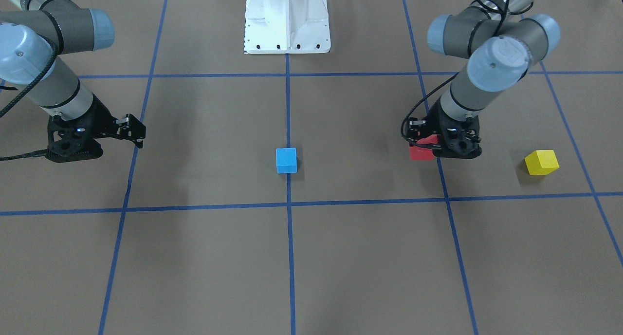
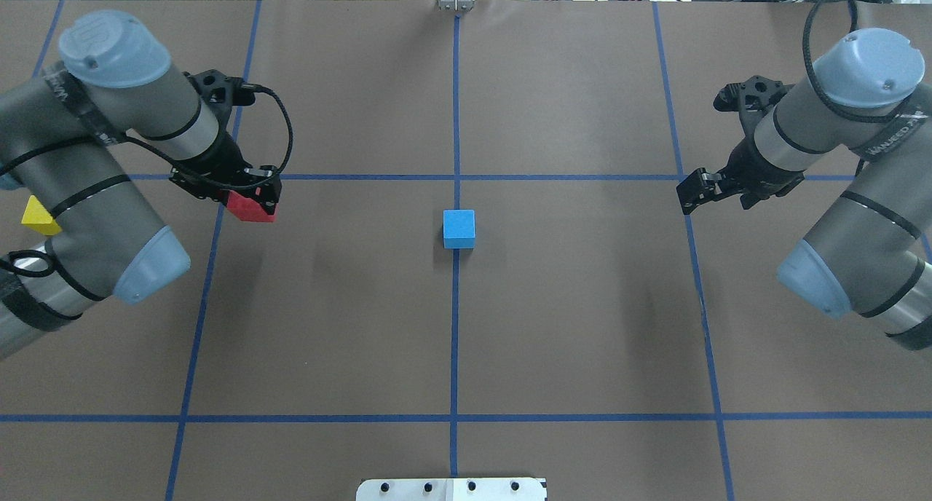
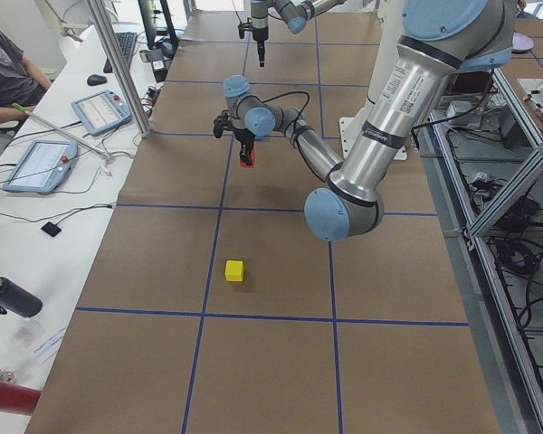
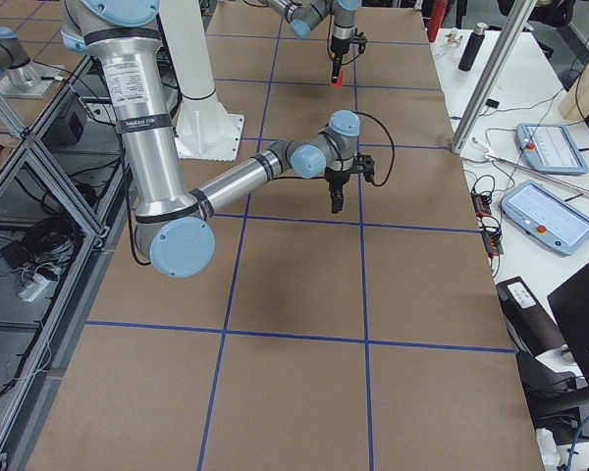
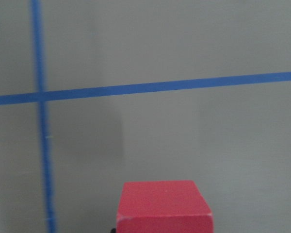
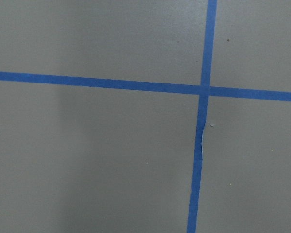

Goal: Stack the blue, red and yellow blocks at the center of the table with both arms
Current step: 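Carry the red cube with the left gripper above the blue cube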

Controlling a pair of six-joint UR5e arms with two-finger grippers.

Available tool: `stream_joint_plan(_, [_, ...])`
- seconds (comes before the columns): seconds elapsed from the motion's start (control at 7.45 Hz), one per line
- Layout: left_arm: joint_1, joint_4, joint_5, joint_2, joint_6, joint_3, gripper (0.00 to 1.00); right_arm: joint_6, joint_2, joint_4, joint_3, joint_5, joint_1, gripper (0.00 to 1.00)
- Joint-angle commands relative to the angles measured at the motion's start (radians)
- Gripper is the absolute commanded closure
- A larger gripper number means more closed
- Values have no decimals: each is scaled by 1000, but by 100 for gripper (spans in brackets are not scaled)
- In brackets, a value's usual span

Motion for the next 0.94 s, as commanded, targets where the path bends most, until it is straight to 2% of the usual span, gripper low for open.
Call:
stream_joint_plan(0.0, [95, 28, 105, -165, -105, 71, 100, -37, -49, 2, -2, 0, 47, 0])
stream_joint_plan(0.4, [113, 59, 110, -413, -179, 334, 100, -40, -68, 14, -7, -2, 64, 0])
stream_joint_plan(0.81, [150, 45, 115, -457, -146, 411, 100, -40, -77, 33, -8, -3, 64, 0])
